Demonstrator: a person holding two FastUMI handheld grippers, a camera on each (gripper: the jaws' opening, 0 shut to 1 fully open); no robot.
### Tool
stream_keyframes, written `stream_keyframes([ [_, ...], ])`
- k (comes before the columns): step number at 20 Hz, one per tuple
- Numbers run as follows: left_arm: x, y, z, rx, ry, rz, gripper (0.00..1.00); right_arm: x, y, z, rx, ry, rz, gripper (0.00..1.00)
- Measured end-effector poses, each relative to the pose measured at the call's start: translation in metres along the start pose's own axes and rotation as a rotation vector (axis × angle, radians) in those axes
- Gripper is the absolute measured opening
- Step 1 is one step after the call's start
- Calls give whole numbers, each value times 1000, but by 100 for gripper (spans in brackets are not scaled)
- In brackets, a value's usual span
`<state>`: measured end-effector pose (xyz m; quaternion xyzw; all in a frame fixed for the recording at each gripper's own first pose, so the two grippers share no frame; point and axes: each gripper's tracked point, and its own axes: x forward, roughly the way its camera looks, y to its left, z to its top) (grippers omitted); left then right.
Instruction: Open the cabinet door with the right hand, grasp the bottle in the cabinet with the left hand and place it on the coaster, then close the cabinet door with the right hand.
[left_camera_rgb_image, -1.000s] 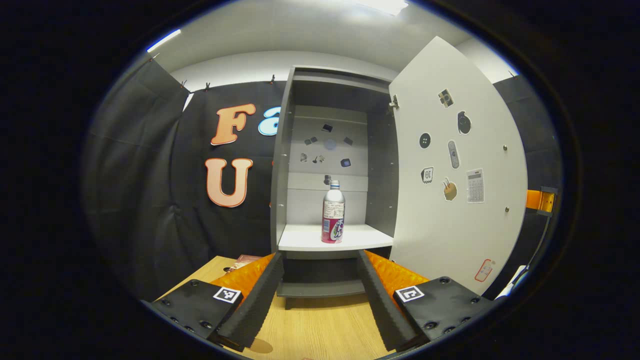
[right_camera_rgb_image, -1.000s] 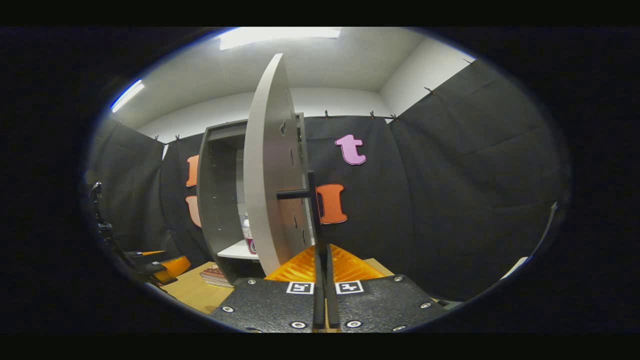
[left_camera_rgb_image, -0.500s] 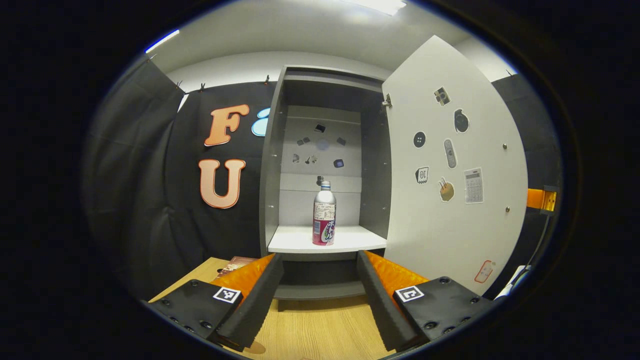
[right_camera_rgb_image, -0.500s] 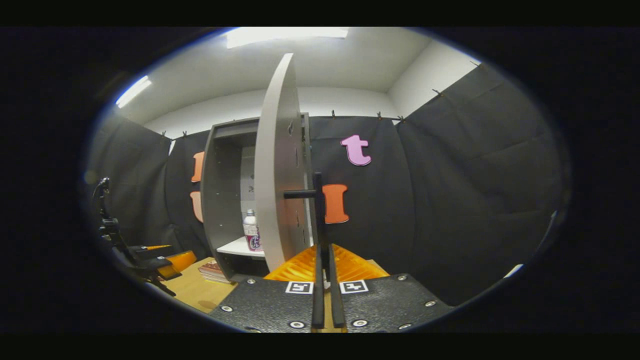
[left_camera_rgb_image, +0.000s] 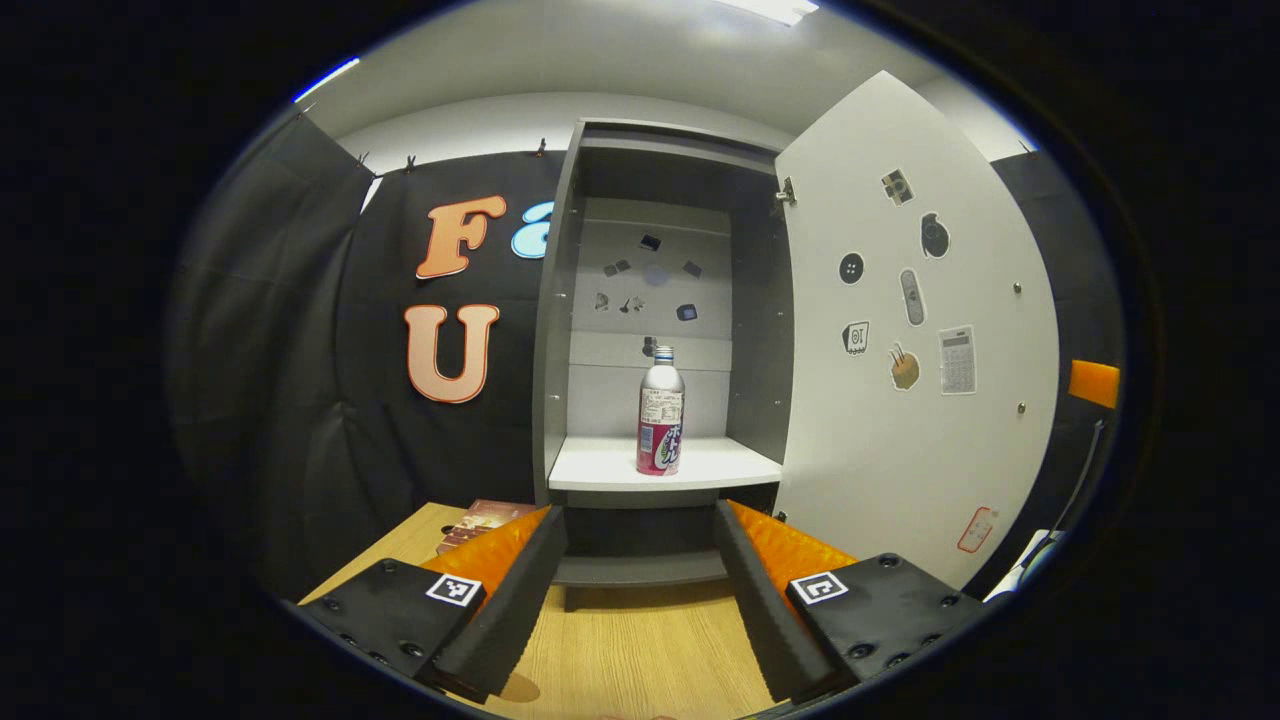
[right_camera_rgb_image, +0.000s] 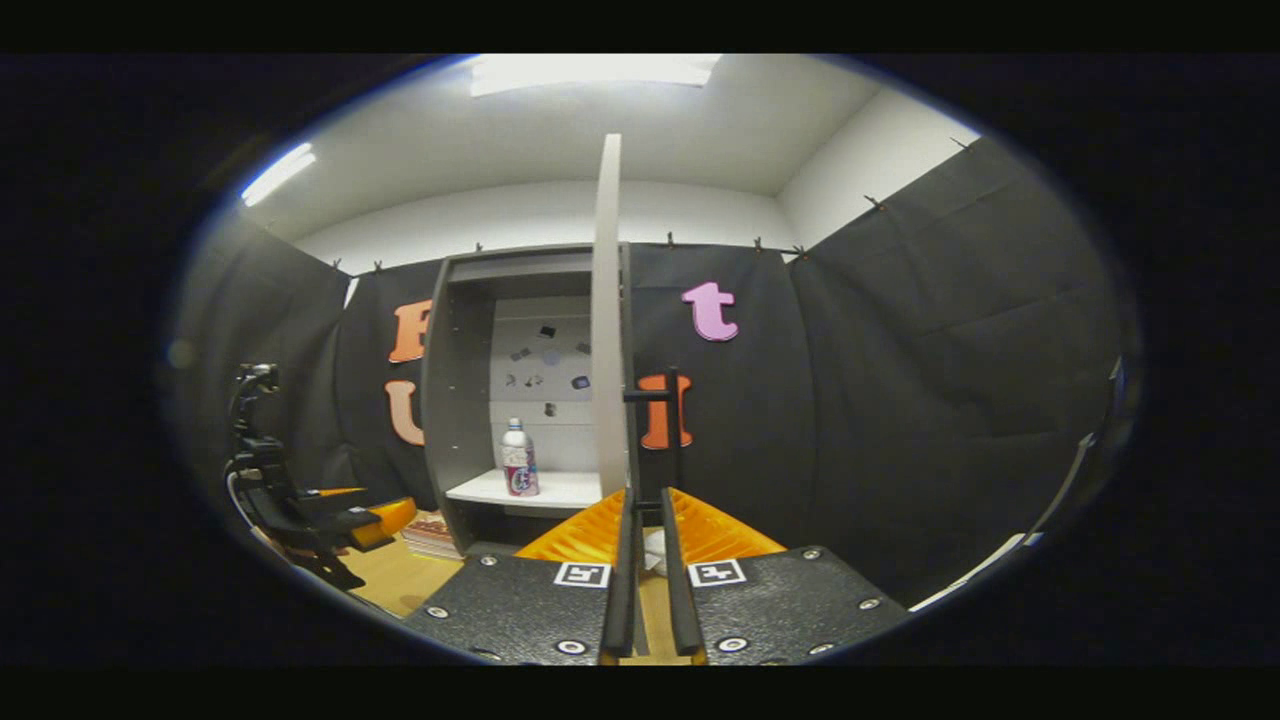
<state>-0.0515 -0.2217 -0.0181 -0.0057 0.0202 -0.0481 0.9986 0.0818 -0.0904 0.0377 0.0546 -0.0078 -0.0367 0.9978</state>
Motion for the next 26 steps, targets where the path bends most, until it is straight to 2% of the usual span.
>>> stream_keyframes([
  [3, 11, 6, 4, 12, -9, -7, 96, 2, 10, -2, -25, 5, 34, 23],
  [4, 16, 7, 4, 9, -11, -14, 96, 1, 15, -4, -34, 12, 50, 17],
  [5, 22, 8, 4, 1, -13, -23, 96, 2, 19, -6, -42, 19, 61, 24],
  [10, 69, 12, 6, -23, -27, -94, 96, 15, 34, -16, -90, 39, 78, 36],
  [15, 135, 20, 8, -14, -47, -186, 96, 33, 45, -27, -71, 56, 35, 49],
  [18, 172, 21, 10, -3, -57, -238, 96, 41, 45, -33, -40, 64, -21, 57],
  [21, 204, 14, 4, 14, -57, -302, 96, 42, 43, -37, -21, 80, -75, 70],
  [23, 222, 5, 2, 22, -63, -342, 96, 46, 39, -38, -44, 81, -97, 75],
  [25, 237, -2, 2, 25, -74, -355, 99, 50, 32, -37, -90, 75, -113, 88],
  [26, 244, -6, 3, 21, -83, -356, 96, 51, 28, -35, -113, 71, -121, 89],
])
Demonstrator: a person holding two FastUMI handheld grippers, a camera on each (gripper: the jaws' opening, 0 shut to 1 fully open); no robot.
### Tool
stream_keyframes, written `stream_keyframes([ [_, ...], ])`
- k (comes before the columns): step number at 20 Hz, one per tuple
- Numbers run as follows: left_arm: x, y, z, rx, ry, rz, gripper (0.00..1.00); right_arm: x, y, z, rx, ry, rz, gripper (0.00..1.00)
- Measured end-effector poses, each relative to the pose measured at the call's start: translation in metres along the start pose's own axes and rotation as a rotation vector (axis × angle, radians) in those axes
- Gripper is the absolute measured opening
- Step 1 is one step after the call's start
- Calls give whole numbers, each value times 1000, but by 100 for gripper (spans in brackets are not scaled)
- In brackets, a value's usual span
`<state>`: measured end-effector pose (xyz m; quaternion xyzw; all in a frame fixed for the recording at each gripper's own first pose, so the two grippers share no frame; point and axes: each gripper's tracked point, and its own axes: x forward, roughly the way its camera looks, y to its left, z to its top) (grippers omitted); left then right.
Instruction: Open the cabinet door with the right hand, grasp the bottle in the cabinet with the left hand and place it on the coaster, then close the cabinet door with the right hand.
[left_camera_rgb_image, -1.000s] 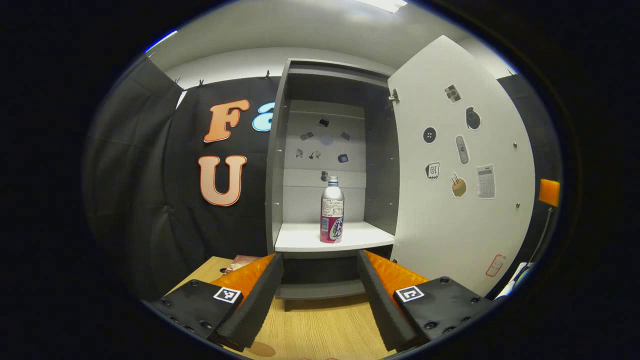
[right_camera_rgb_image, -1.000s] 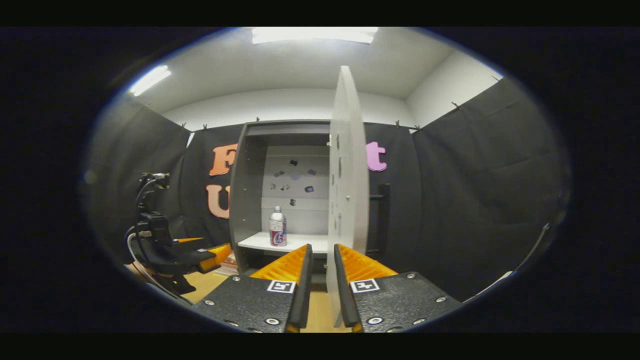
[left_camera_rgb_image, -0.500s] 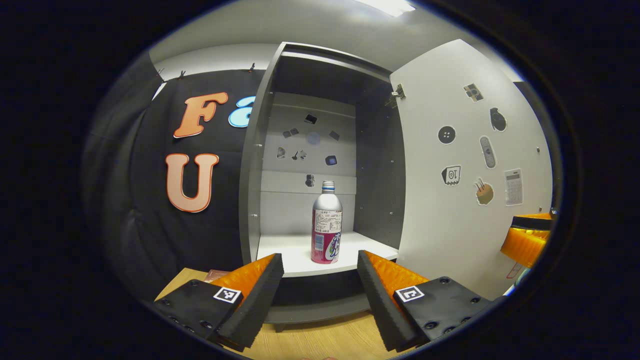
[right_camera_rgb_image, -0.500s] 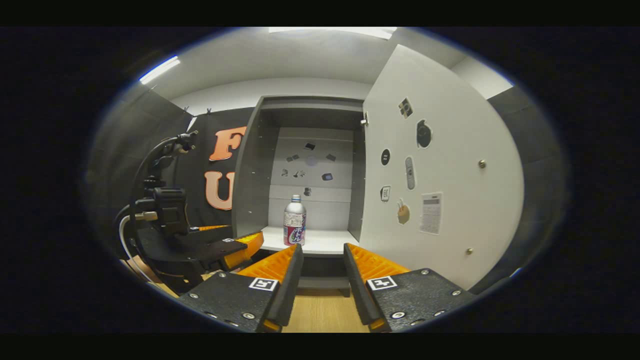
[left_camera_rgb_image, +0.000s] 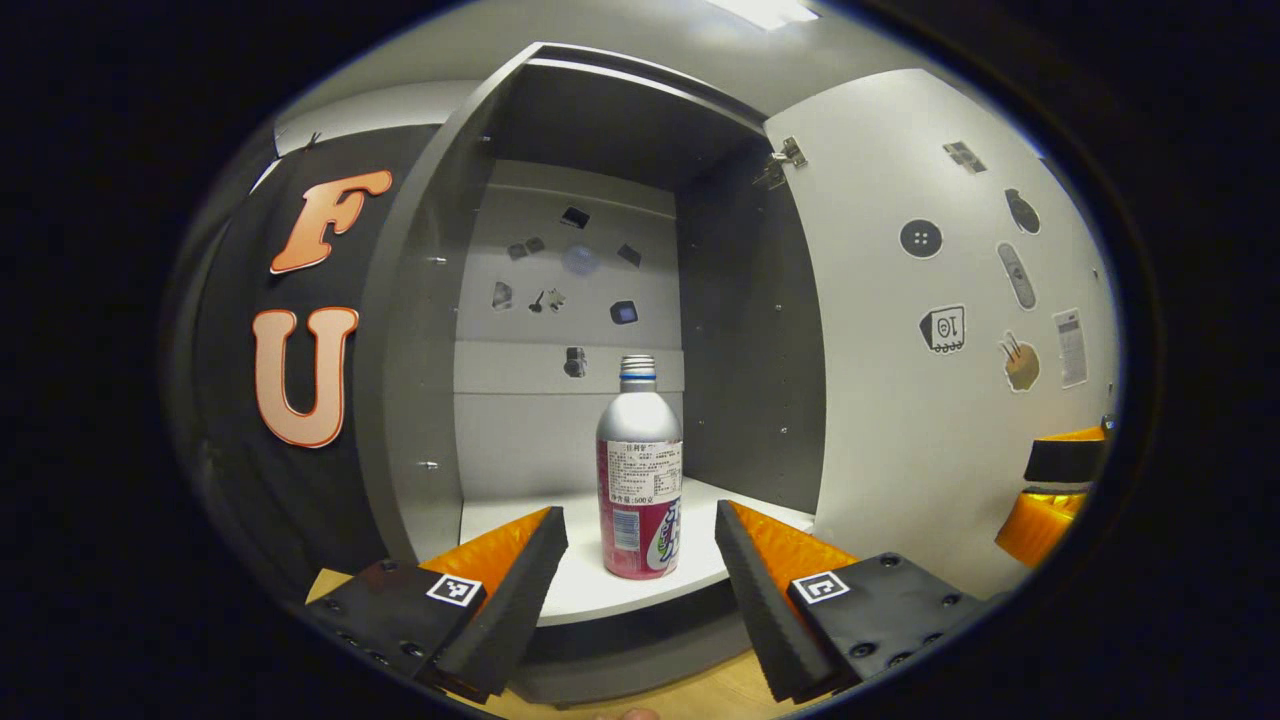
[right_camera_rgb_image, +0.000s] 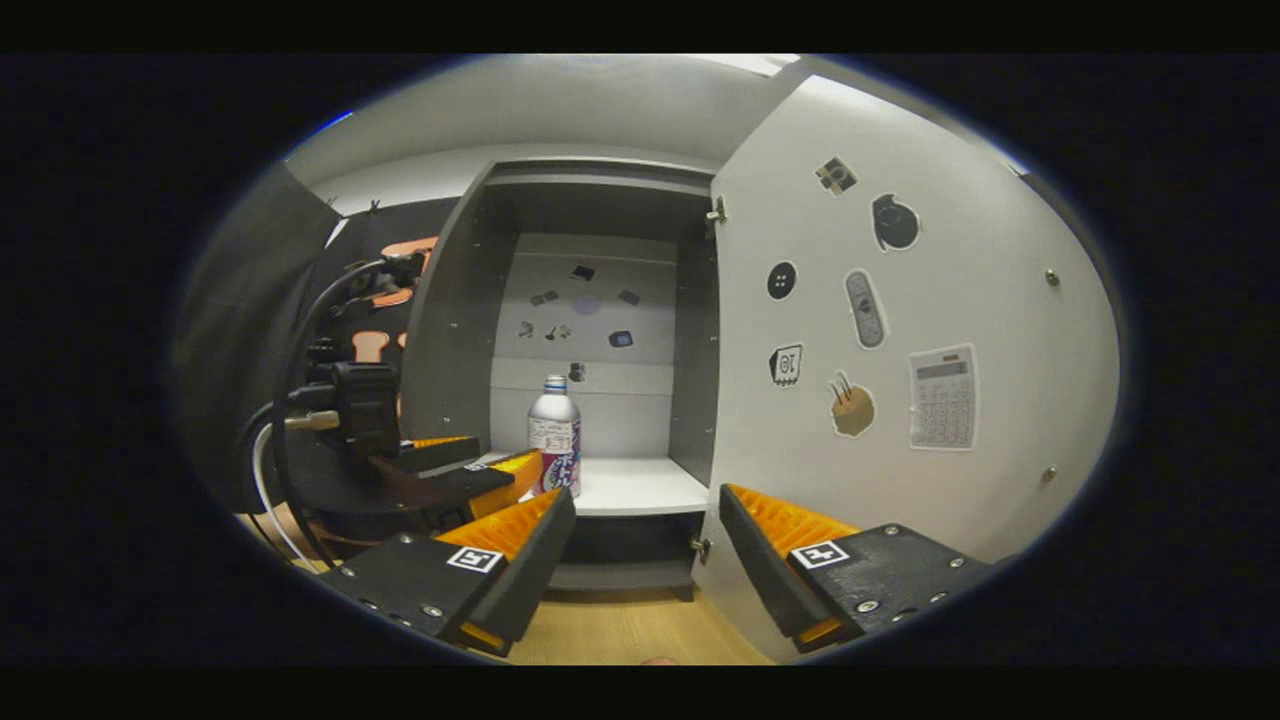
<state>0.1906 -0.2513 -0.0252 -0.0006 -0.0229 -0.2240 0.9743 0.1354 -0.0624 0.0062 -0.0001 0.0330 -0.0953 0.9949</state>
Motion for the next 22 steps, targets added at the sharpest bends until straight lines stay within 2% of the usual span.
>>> stream_keyframes([
  [1, 7, 1, -1, 2, -4, 3, 96, 2, -2, 1, -20, -5, -7, 96],
  [2, 13, 1, -4, 8, 0, 8, 97, 3, -4, 3, -35, -10, -8, 93],
  [8, 51, 3, -23, -1, 32, 20, 97, 14, 2, 8, -49, -59, 36, 95],
  [9, 57, 2, -27, -1, 41, 22, 94, 14, 4, 5, -36, -48, 34, 95],
  [11, 66, 2, -34, 9, 53, 22, 97, 11, 7, 1, -8, -32, 43, 95],
  [13, 74, 3, -37, 22, 58, 29, 94, 12, 6, -4, -10, -8, 46, 95],
  [18, 89, 6, -41, 57, 55, 48, 97, 10, 1, -12, -27, 28, 45, 95],
  [19, 91, 7, -41, 64, 56, 52, 94, 10, 2, -12, -23, 29, 50, 95],
  [20, 92, 8, -41, 68, 56, 59, 97, 10, 3, -12, -21, 31, 53, 95],
  [22, 93, 5, -42, 66, 57, 64, 93, 10, 2, -13, -22, 39, 59, 95],
])
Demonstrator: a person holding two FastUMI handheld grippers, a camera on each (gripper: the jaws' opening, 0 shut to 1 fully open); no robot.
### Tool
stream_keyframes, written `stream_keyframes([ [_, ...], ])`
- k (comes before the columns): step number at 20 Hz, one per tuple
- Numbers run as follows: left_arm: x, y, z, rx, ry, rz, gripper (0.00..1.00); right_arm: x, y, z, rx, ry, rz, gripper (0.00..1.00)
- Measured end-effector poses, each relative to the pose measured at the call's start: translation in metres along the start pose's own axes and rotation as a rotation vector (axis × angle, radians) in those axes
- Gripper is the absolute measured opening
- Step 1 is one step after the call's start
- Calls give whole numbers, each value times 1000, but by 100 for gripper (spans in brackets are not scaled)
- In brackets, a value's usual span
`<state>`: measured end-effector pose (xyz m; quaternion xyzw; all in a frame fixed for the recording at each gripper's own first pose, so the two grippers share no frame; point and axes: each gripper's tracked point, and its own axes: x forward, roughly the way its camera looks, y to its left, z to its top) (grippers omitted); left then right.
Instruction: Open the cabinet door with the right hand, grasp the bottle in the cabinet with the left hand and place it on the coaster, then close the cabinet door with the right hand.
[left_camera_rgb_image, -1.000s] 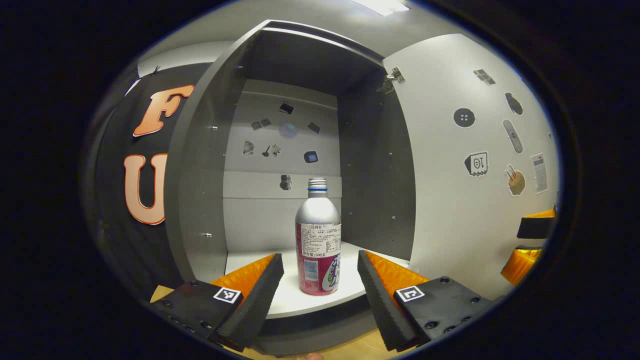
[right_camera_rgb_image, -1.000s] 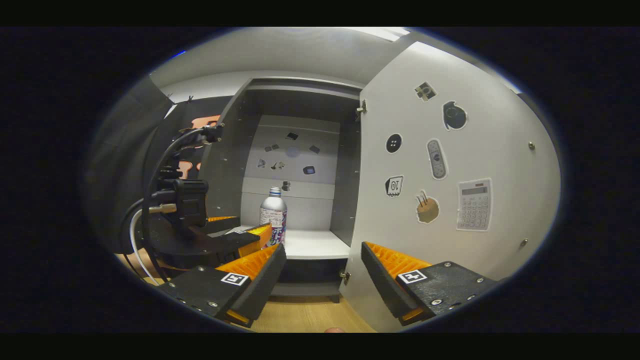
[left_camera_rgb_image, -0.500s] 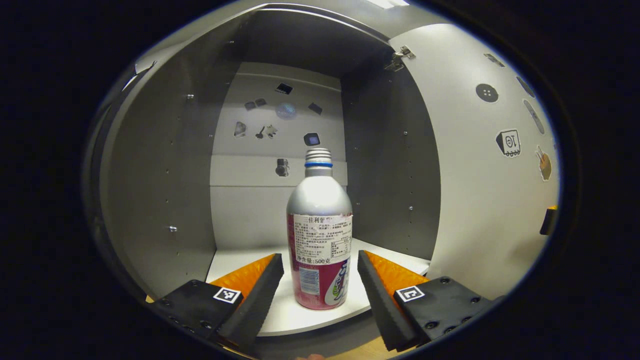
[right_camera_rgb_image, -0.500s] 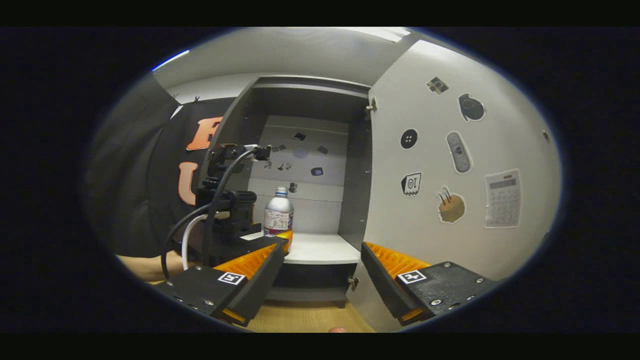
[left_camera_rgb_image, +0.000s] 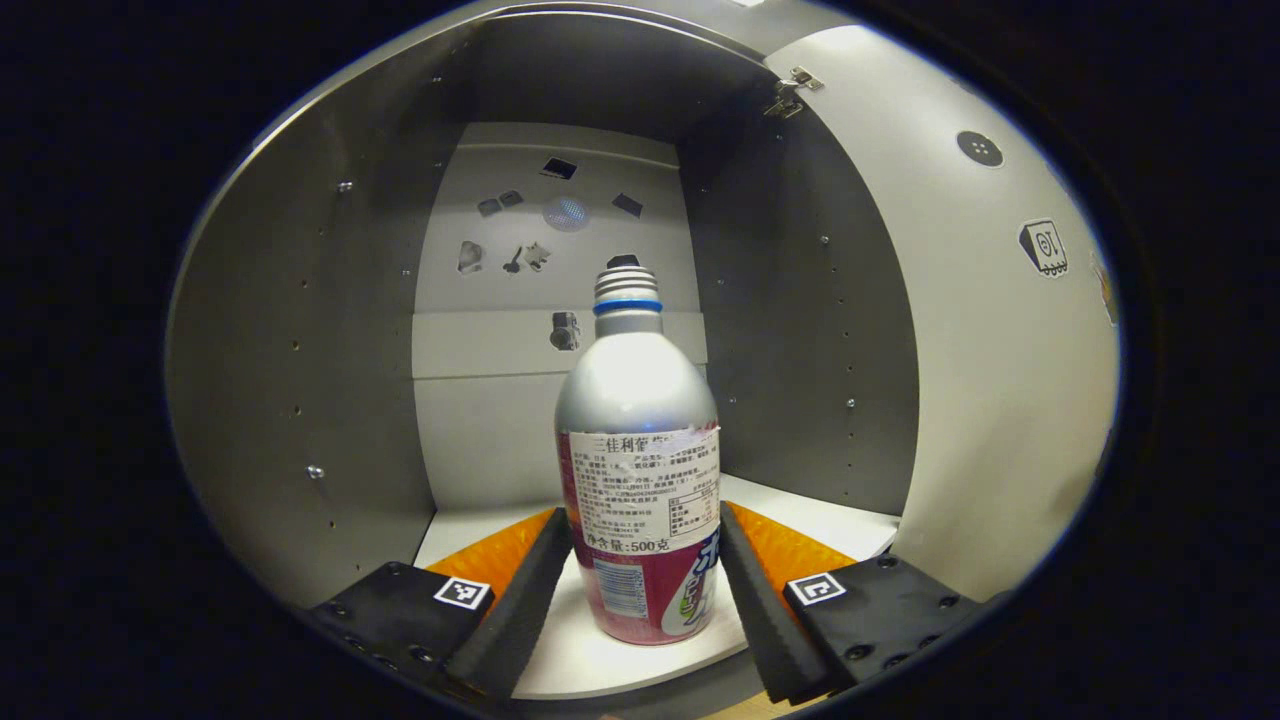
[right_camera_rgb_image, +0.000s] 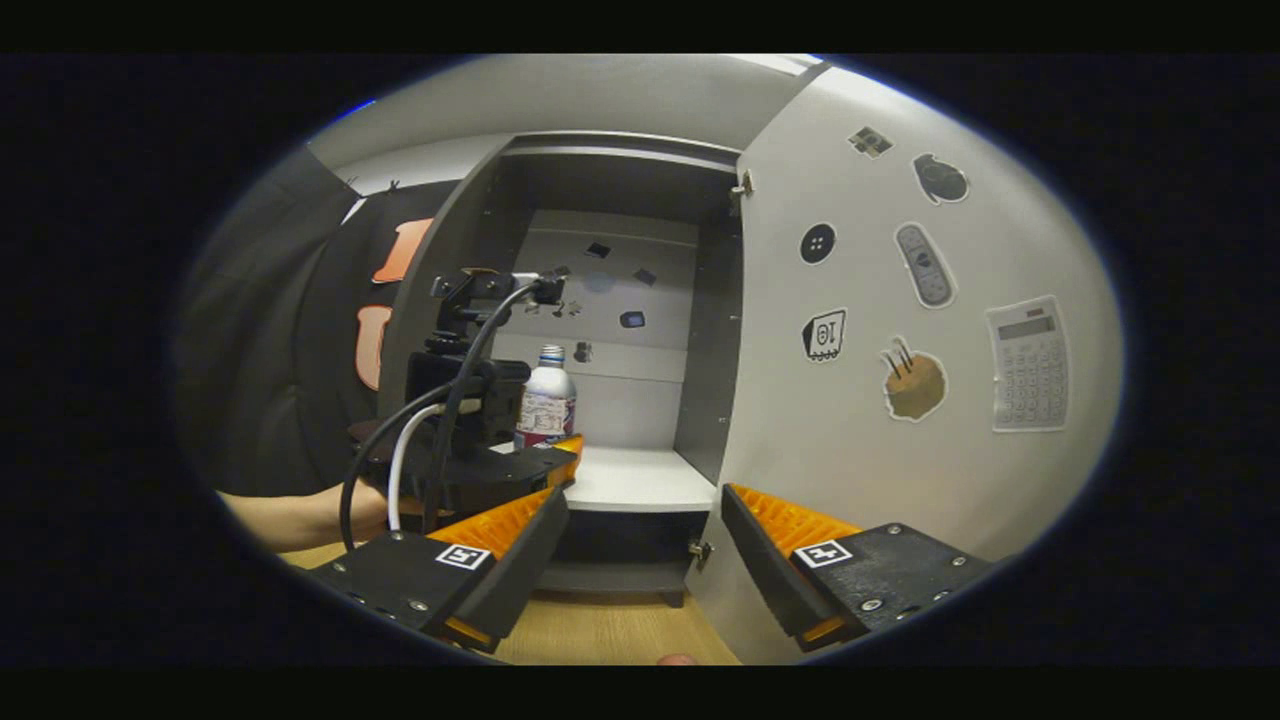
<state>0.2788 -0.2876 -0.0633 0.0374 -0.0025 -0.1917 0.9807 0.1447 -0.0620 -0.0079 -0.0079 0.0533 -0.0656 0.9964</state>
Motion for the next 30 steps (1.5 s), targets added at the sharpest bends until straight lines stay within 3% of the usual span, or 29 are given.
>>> stream_keyframes([
  [1, 0, 0, 0, 2, 1, 2, 87, -2, 1, -1, 2, 5, 6, 95],
  [5, -3, 3, 1, 8, 7, 18, 84, -3, 3, 1, 14, 1, 20, 95],
  [13, -46, 15, 13, -85, -34, 78, 81, -13, 3, 10, 11, -33, 84, 94],
  [22, -167, 34, 17, -71, -66, 242, 82, -53, 30, 14, -17, -84, 269, 95],
  [30, -263, 38, -32, -46, -58, 262, 82, -83, 47, 0, 1, -55, 222, 95],
])
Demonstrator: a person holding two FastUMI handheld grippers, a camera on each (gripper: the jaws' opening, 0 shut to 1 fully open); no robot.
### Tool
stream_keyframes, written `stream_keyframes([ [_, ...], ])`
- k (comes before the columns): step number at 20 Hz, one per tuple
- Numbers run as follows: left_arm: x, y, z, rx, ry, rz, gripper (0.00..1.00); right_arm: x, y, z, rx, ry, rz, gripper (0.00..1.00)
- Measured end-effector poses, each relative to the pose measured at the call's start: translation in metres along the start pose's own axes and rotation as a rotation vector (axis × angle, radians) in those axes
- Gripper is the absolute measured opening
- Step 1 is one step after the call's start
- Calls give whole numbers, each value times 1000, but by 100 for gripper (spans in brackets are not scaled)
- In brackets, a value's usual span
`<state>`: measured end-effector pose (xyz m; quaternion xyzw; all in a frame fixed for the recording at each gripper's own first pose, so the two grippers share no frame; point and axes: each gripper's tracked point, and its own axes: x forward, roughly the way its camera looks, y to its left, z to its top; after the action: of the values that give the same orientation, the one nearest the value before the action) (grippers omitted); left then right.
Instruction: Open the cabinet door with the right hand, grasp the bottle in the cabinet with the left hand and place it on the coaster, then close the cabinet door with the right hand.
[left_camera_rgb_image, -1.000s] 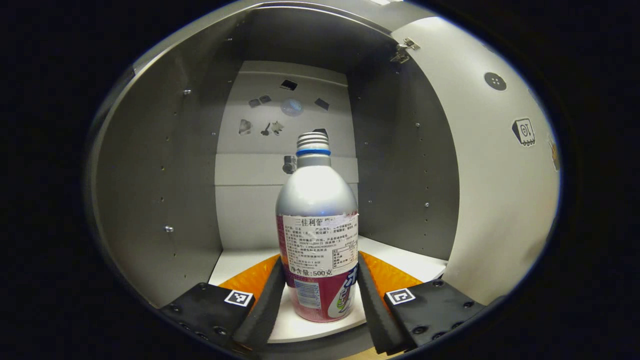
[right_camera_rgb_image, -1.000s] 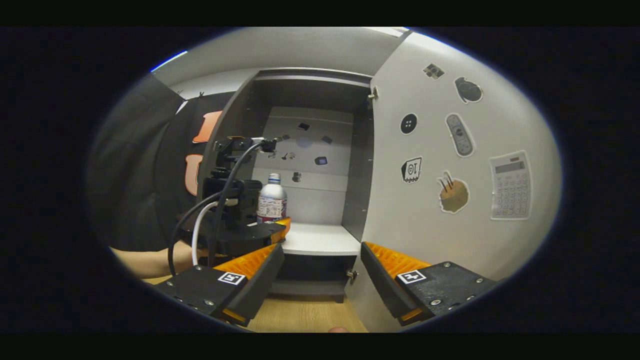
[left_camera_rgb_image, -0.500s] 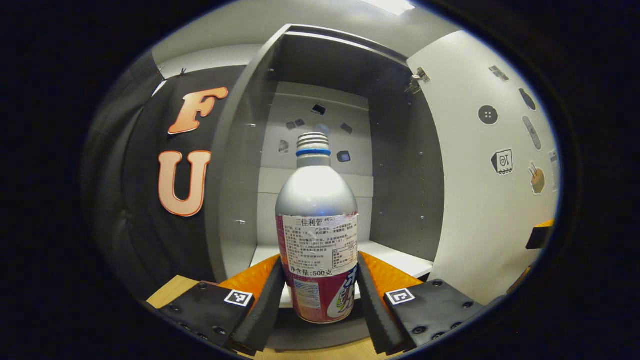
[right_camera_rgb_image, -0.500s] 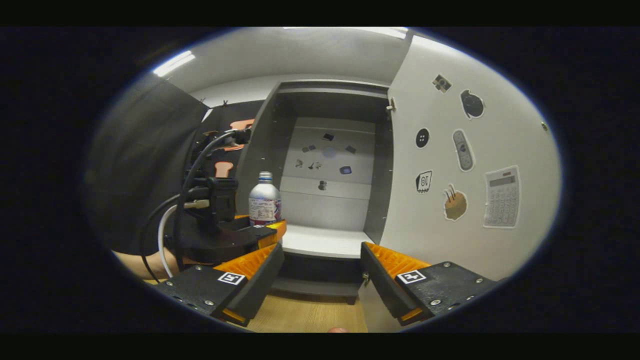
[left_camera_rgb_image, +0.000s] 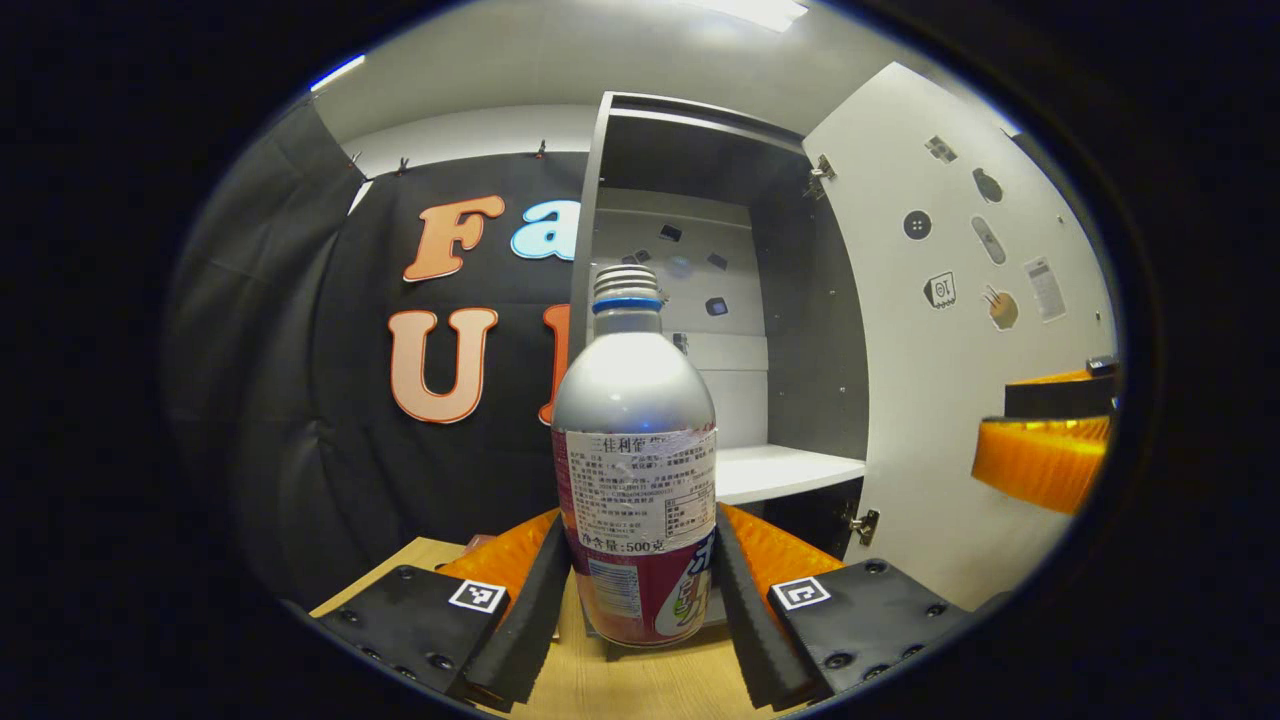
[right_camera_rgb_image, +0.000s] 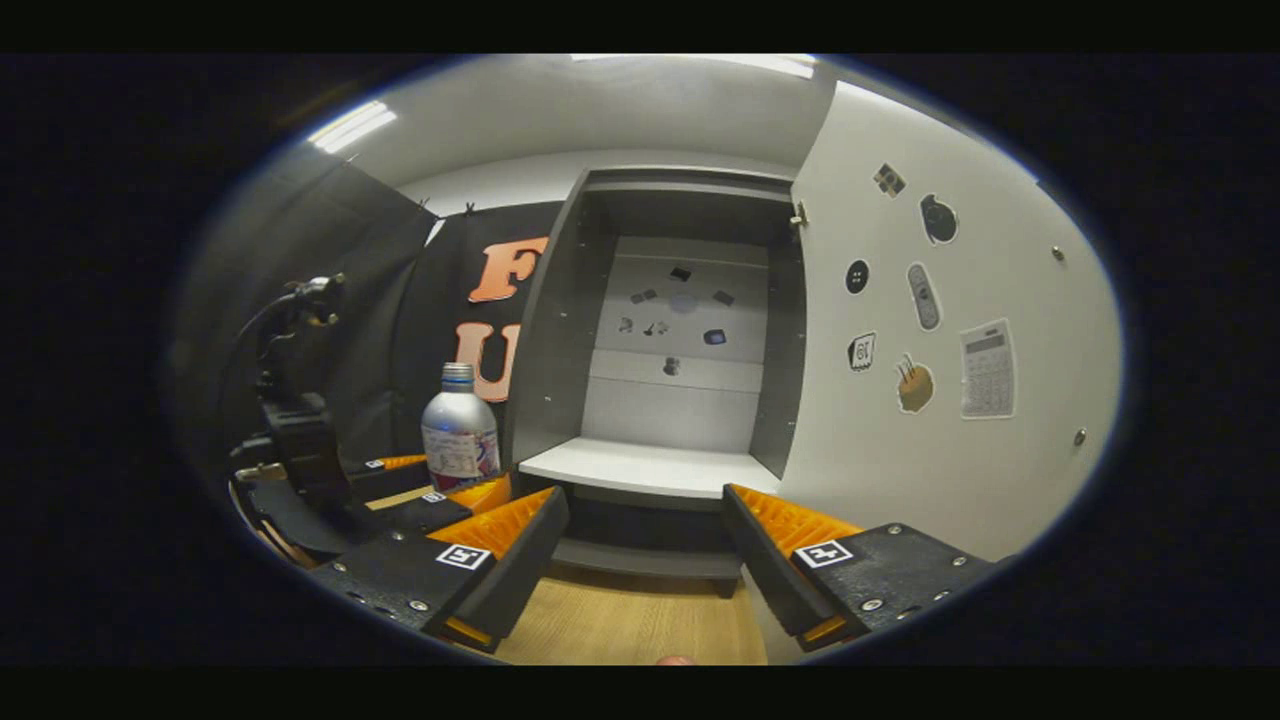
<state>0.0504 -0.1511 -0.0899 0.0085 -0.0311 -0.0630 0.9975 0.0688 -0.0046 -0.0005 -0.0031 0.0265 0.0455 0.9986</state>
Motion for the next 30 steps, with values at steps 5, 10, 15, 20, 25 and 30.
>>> stream_keyframes([
  [5, -48, 15, -45, 23, 43, -48, 81, -21, 25, -9, 26, 11, -71, 95],
  [10, -90, 31, -104, 30, 90, -86, 82, -50, 41, -33, 37, 95, -139, 95],
  [15, -115, 48, -154, 27, 134, -70, 82, -67, 60, -56, 48, 146, -133, 95],
  [20, -130, 63, -201, 45, 179, -40, 82, -81, 76, -77, 47, 192, -113, 95],
  [25, -131, 68, -240, 65, 229, -15, 82, -89, 83, -90, 6, 237, -93, 95],
  [30, -130, 69, -268, 64, 278, -8, 82, -89, 91, -90, 6, 234, -68, 95],
])
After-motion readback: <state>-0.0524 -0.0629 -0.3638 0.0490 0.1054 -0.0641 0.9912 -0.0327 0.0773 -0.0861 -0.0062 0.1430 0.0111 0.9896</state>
